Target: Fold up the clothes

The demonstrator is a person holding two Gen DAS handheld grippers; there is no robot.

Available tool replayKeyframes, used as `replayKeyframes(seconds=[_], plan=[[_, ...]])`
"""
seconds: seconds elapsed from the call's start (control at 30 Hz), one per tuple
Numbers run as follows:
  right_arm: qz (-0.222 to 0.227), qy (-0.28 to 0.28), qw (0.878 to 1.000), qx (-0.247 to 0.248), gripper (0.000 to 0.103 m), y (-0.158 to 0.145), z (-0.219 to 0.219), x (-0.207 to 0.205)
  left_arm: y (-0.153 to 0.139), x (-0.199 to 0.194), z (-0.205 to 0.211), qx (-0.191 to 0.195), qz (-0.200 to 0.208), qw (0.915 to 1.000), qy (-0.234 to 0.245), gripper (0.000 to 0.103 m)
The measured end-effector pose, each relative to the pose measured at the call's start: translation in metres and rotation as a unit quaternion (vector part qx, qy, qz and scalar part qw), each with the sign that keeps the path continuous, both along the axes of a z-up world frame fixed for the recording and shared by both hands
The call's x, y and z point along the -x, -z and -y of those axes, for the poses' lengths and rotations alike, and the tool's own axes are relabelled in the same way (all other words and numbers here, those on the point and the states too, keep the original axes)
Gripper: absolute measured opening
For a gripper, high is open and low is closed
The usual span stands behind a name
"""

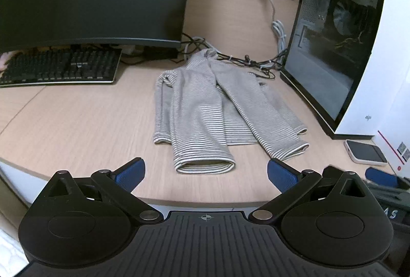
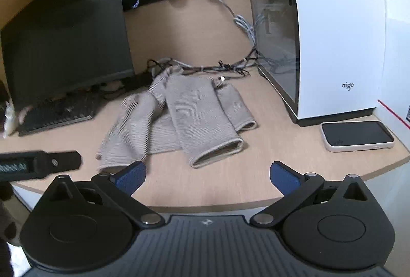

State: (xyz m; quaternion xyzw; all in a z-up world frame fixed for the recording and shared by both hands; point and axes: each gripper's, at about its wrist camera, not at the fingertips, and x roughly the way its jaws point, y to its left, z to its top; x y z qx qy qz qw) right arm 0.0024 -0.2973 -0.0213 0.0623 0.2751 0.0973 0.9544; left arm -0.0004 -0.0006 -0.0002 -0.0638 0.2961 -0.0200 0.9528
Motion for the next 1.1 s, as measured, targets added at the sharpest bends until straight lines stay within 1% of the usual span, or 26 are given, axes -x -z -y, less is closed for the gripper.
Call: replayKeyframes(seconds=[0.1, 0.17, 0.2, 0.23, 0.3, 0.37, 0.43, 0.57, 0.77, 0.93, 1.1], plan=[[0.004, 0.007, 1.0, 0.003, 0.103, 0.003, 0.004, -0.005, 0.001, 0.001, 0.002, -0.008, -0.001, 1.0, -0.003, 0.103], [0.019, 0.007, 1.0, 0.009, 0.103, 0.0, -0.003, -0.002, 0.001, 0.002, 0.003, -0.013, -0.002, 0.9999, -0.005, 0.103], [0.022, 0.005, 1.0, 0.004, 0.103, 0.0, -0.006, 0.002, 0.001, 0.003, 0.004, -0.015, -0.003, 0.9999, -0.006, 0.103], [0.015, -0.001, 1.0, 0.007, 0.103, 0.001, -0.011, 0.001, 0.001, 0.004, 0.005, -0.018, -0.003, 0.9998, -0.007, 0.103], [0.012, -0.009, 1.0, 0.002, 0.103, 0.003, -0.012, 0.004, 0.0, 0.01, -0.001, -0.008, 0.002, 0.9999, -0.009, 0.103], [0.009, -0.014, 1.0, -0.011, 0.103, 0.002, -0.008, 0.004, 0.0, 0.002, -0.013, 0.002, -0.015, 0.9998, -0.009, 0.103], [0.014, -0.021, 0.999, -0.028, 0.103, 0.003, -0.006, 0.009, 0.001, 0.002, -0.014, 0.003, -0.015, 0.9998, -0.013, 0.103], [0.001, -0.027, 0.999, -0.035, 0.103, 0.006, -0.012, 0.003, 0.003, 0.002, -0.016, 0.005, -0.015, 0.9997, -0.02, 0.103], [0.0, -0.031, 0.999, -0.026, 0.103, 0.002, -0.017, 0.003, 0.002, 0.004, -0.018, 0.005, -0.015, 0.9996, -0.022, 0.103], [-0.006, -0.023, 0.999, -0.024, 0.103, 0.002, -0.018, 0.001, 0.005, 0.004, -0.019, 0.003, -0.017, 0.9996, -0.022, 0.103], [0.0, -0.026, 0.999, -0.02, 0.103, 0.0, -0.021, 0.002, 0.004, 0.007, -0.02, 0.003, -0.013, 0.9996, -0.024, 0.103]])
